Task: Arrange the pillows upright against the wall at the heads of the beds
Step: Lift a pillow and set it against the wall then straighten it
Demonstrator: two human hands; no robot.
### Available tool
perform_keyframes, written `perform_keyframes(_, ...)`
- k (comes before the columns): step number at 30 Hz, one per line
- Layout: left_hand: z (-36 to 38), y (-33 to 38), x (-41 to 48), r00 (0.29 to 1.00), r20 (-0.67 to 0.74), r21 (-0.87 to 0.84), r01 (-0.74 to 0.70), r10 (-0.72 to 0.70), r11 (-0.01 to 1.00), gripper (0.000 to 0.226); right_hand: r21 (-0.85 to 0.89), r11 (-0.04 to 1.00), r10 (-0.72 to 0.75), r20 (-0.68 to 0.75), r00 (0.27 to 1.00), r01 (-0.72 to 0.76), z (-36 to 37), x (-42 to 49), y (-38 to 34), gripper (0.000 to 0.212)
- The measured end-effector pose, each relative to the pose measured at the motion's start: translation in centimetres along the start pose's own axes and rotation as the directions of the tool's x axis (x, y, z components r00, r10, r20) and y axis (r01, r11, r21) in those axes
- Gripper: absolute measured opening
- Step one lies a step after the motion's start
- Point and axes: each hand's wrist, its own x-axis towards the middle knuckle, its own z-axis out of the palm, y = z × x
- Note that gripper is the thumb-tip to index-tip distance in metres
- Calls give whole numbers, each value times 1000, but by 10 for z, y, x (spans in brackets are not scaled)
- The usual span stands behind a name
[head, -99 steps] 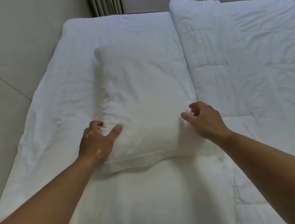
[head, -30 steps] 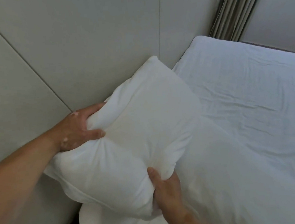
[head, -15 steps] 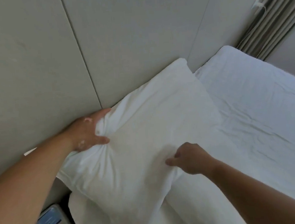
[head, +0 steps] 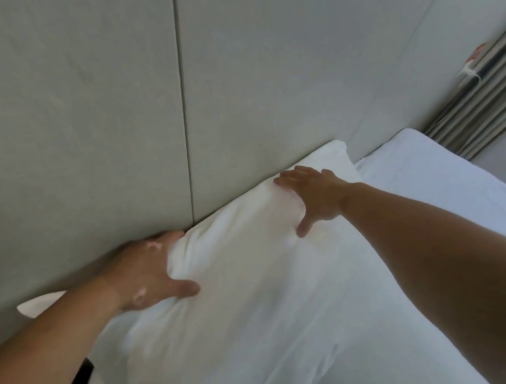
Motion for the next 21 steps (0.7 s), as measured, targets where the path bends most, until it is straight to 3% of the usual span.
perform_keyframes(4, 16, -11, -4, 1000, 26, -35, -7, 8, 999, 112, -69, 998, 7, 36, 999, -4, 14, 15, -8, 146)
perform_keyframes(7, 30, -19, -8, 998, 57, -92, 30, -24, 995, 118, -166, 986, 33, -3, 999, -33, 26, 15, -19, 140)
perform_keyframes(9, 40, -22, -14, 993, 82, -107, 93, -84, 990, 122, -205, 978, 30, -37, 999, -37, 38, 13, -28, 122)
perform_keyframes(13, 59, -31, -24, 987, 30, -87, 161, -159, 983, 109, -109, 993, 35, -103, 994, -46, 44, 8, -42, 53)
perform_keyframes(17, 48, -18, -35, 984, -90, -92, 143, -151, 986, 87, -119, 993, -6, -205, 979, -19, 31, -4, -39, 19)
perform_keyframes(21, 21, -1, -48, 972, -194, -84, 119, -134, 989, 76, 10, 1000, 20, -306, 952, -18, 0, -30, -22, 41)
